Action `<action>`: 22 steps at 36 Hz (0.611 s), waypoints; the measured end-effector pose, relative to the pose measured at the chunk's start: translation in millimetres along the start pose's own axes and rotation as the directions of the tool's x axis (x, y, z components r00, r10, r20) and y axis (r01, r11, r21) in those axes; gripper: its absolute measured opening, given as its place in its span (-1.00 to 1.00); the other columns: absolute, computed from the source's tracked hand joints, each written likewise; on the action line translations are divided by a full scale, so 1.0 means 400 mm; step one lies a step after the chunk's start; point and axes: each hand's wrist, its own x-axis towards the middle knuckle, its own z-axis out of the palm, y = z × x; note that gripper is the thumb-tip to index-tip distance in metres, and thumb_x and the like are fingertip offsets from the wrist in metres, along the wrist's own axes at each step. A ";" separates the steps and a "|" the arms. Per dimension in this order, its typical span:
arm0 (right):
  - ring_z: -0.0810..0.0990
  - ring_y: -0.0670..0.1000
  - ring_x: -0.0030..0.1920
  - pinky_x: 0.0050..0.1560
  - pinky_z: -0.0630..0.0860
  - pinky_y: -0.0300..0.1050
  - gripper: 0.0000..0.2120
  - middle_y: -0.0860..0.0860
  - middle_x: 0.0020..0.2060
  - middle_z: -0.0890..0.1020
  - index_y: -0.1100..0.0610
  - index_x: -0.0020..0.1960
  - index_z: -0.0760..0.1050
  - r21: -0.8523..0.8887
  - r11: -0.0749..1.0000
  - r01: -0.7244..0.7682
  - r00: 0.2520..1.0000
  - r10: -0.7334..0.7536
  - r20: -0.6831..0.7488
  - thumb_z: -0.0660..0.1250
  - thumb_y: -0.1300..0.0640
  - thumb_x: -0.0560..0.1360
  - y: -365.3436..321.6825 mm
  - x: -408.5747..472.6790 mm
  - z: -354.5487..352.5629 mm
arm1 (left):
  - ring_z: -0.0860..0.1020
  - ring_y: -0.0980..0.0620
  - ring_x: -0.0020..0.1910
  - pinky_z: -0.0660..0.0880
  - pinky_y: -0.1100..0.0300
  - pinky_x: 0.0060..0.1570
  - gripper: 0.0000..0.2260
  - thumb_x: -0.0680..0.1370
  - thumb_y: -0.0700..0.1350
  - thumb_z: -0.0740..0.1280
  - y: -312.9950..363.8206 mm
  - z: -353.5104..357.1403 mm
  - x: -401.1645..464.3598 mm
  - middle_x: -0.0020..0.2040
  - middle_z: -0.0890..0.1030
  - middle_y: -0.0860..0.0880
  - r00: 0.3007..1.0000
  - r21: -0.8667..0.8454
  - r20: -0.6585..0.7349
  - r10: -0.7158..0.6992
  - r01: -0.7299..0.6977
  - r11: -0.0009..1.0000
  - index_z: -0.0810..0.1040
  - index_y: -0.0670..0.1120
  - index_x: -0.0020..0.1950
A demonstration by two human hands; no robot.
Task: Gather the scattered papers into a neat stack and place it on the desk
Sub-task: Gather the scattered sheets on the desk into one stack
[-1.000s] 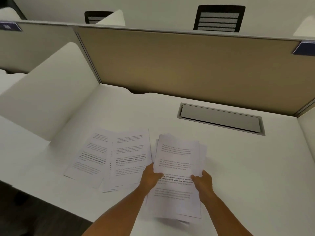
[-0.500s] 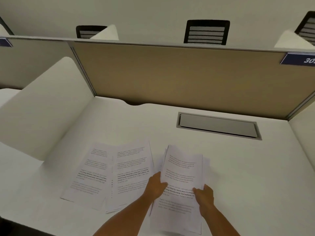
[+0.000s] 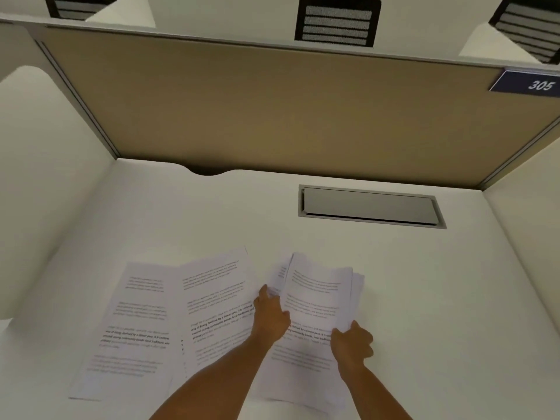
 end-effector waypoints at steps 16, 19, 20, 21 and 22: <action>0.42 0.26 0.29 0.28 0.46 0.12 -0.36 0.26 0.44 0.31 0.23 0.55 0.12 0.172 0.985 -0.017 0.992 -0.004 0.123 0.29 0.29 0.53 -0.047 0.014 0.010 | 0.29 -0.13 0.39 0.40 0.07 0.36 -0.56 0.56 -0.04 0.34 0.008 -0.015 0.051 0.44 0.24 -0.16 0.998 0.045 -0.036 -0.056 0.058 0.997 0.40 -0.18 0.40; 0.29 0.29 0.40 0.35 0.36 0.15 -0.35 0.27 0.44 0.28 0.18 0.53 0.18 0.041 0.998 -0.055 0.996 0.051 0.078 0.35 0.19 0.52 -0.065 0.009 0.004 | 0.25 -0.16 0.41 0.37 0.06 0.37 -0.58 0.55 0.00 0.33 0.008 -0.017 0.055 0.44 0.25 -0.18 0.998 0.117 -0.054 -0.044 0.050 0.992 0.43 -0.16 0.35; 0.25 0.29 0.41 0.36 0.35 0.16 -0.36 0.26 0.46 0.23 0.17 0.51 0.20 0.028 0.997 -0.072 0.995 0.069 0.072 0.36 0.18 0.50 -0.066 0.008 0.003 | 0.21 -0.17 0.44 0.36 0.05 0.37 -0.60 0.55 -0.01 0.34 0.007 -0.017 0.057 0.46 0.21 -0.18 0.997 0.114 -0.057 -0.045 0.051 0.992 0.44 -0.15 0.34; 0.22 0.29 0.42 0.37 0.35 0.17 -0.37 0.25 0.47 0.19 0.17 0.50 0.21 0.029 0.996 -0.081 0.994 0.079 0.073 0.38 0.17 0.50 -0.064 0.009 0.005 | 0.17 -0.18 0.47 0.35 0.04 0.38 -0.61 0.55 -0.02 0.34 0.007 -0.015 0.059 0.49 0.16 -0.18 0.997 0.103 -0.056 -0.047 0.053 0.993 0.45 -0.14 0.34; 0.19 0.29 0.43 0.39 0.37 0.19 -0.37 0.24 0.48 0.15 0.17 0.49 0.21 0.035 0.996 -0.084 0.994 0.081 0.073 0.39 0.17 0.50 -0.061 0.011 0.009 | 0.13 -0.19 0.49 0.35 0.04 0.38 -0.62 0.56 -0.04 0.34 0.007 -0.014 0.062 0.51 0.11 -0.18 0.997 0.088 -0.050 -0.050 0.054 0.995 0.44 -0.13 0.34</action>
